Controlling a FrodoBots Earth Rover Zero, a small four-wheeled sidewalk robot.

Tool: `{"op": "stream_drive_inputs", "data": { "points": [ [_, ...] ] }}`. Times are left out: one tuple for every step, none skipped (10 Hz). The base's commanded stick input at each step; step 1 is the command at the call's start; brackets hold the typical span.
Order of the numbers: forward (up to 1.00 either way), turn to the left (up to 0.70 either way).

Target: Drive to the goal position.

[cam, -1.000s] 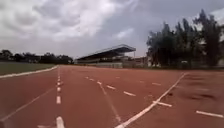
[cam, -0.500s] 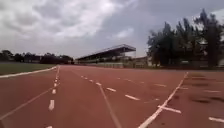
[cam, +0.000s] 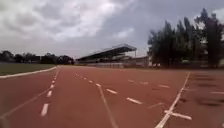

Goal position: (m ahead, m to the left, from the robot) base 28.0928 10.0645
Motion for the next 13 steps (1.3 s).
{"op": "stream_drive_inputs", "data": {
  "points": [
    [0.45, 0.0],
    [0.45, 0.0],
    [0.45, 0.0],
    [0.45, 0.0],
    [0.45, 0.0],
    [0.45, 0.0],
    [0.45, 0.0],
    [0.45, 0.0],
    [0.45, 0.0],
    [0.45, 0.0],
    [0.45, 0.0],
    [0.45, 0.0],
    [0.45, 0.0]
  ]
}}
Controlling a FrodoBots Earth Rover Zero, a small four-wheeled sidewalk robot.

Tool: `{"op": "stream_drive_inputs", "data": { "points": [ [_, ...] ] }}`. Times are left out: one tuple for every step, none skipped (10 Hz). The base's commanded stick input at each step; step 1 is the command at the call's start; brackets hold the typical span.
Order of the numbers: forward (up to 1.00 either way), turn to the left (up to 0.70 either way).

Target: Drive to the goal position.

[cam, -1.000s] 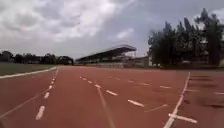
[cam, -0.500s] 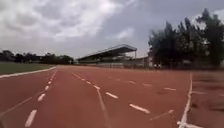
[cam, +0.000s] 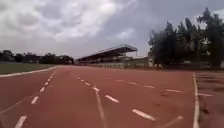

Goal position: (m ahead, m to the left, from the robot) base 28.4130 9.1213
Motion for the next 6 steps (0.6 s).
{"op": "stream_drive_inputs", "data": {
  "points": [
    [0.45, 0.0],
    [0.45, 0.0],
    [0.45, 0.0],
    [0.45, 0.0],
    [0.45, 0.0],
    [0.45, 0.0]
  ]
}}
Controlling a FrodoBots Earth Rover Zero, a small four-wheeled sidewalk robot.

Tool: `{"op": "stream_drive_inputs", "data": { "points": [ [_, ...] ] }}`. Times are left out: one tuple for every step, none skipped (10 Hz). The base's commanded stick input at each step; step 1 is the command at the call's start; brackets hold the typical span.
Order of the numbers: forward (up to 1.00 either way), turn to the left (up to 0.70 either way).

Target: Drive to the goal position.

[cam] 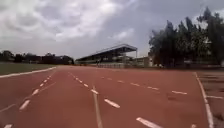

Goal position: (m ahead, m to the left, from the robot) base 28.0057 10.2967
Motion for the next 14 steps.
{"op": "stream_drive_inputs", "data": {
  "points": [
    [0.45, 0.0],
    [0.45, 0.0],
    [0.45, 0.0],
    [0.45, 0.0],
    [0.45, 0.0],
    [0.45, 0.0],
    [0.45, 0.0],
    [0.45, 0.0],
    [0.45, 0.0],
    [0.45, 0.0],
    [0.45, 0.0],
    [0.45, 0.0],
    [0.45, 0.0],
    [0.45, 0.0]
  ]
}}
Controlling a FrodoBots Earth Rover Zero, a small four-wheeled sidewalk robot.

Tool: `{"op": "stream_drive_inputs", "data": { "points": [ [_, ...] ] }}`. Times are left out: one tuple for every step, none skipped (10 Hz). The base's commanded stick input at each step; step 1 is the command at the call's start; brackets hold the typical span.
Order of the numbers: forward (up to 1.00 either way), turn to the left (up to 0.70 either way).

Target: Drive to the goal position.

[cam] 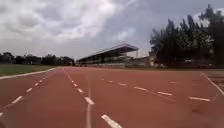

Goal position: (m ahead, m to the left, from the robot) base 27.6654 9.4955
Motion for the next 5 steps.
{"op": "stream_drive_inputs", "data": {
  "points": [
    [0.45, 0.0],
    [0.45, 0.0],
    [0.45, 0.0],
    [0.45, 0.0],
    [0.45, 0.0]
  ]
}}
